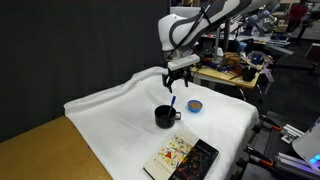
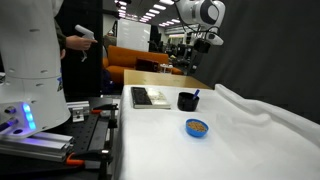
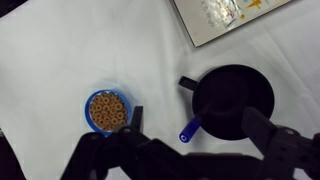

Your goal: Take the pen out of the black cup and put it on the table

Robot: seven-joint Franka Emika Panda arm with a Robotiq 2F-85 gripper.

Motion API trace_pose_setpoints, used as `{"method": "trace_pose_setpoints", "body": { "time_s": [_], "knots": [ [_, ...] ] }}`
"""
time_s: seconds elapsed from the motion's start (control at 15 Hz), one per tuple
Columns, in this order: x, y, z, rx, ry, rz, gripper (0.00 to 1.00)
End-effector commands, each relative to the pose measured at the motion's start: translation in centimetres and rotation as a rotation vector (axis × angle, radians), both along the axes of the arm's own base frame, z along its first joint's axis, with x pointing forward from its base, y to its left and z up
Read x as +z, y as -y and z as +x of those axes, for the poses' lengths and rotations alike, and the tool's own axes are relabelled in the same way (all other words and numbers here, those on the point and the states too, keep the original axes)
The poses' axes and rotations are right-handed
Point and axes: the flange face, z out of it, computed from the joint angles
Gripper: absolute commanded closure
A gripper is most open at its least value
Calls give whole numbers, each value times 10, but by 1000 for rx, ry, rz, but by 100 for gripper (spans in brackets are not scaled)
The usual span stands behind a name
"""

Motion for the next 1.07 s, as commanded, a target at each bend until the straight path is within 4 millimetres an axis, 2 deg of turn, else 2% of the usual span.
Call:
{"method": "trace_pose_setpoints", "body": {
  "time_s": [0.0,0.2,0.47,0.73,1.0],
  "knots": [
    [0,0,2,-2,-4,3,0],
    [-9,2,9,-20,-14,-2,0],
    [-34,7,21,-33,-46,-11,0],
    [-51,0,34,-32,-63,-16,0],
    [-58,-8,45,-29,-63,-17,0]
  ]
}}
